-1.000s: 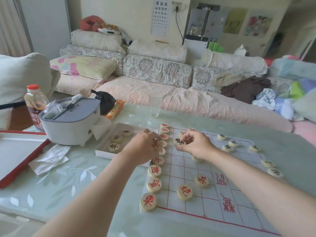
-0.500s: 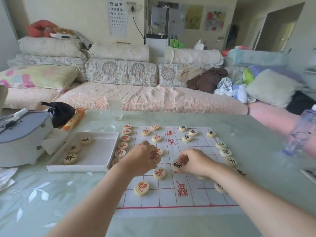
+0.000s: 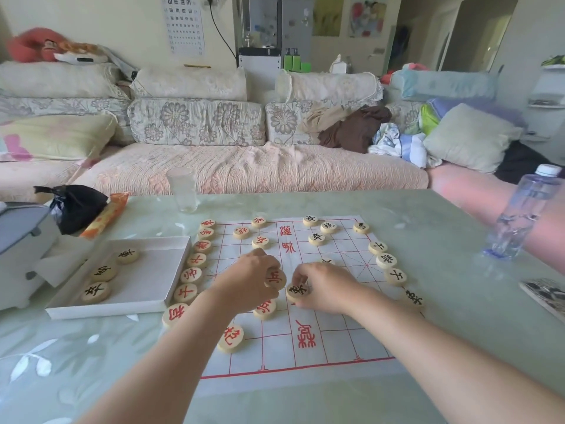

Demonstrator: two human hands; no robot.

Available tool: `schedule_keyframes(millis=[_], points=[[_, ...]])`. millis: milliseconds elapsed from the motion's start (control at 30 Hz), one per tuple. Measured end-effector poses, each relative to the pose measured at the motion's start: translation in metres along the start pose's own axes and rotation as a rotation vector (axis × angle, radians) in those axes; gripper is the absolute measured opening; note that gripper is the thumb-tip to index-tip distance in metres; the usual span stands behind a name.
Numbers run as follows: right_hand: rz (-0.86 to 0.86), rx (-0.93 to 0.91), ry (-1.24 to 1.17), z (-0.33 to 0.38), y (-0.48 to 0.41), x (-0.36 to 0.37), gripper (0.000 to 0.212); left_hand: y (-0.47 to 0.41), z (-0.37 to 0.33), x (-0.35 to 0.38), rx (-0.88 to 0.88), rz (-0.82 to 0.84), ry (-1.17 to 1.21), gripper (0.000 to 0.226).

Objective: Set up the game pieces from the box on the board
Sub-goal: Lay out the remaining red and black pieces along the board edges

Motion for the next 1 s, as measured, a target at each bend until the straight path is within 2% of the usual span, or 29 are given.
schedule_keyframes(millis=[167,333,567,733,1000], points=[[-0.064,-0.007,-0.042,-0.014,0.004,-0.016,0.029,-0.015,-0.009,0.010,0.021,0.004,-0.015,0.050],[-0.248,0.036,-0.156,-0.048,0.000,-0.066,0.030,-0.037,-0.027,0.021,0.035,0.007,0.010,0.047],[-0.432,0.362,-0.161,-0.156,-0.021,-0.115,0.023,-0.076,-0.051,0.033,0.021,0.008,0.127,0.045],[-0.445,0.476,-0.106,-0.204,-0.037,-0.126,0.023,-0.099,-0.050,0.043,-0.029,0.000,0.188,0.046],[-0.314,0.510,-0.049,-0.223,-0.064,-0.097,0.018,-0.112,-0.039,0.047,-0.078,-0.042,0.250,0.052]])
Point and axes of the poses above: each hand's wrist, its own y-axis away from the middle knuckle, its own x-axis out of the palm, z = x × y, the point moved 9 cm from there along -y, towards the middle knuckle, and after that the axes turned 7 degrees about -y, right-handed, at the moved point
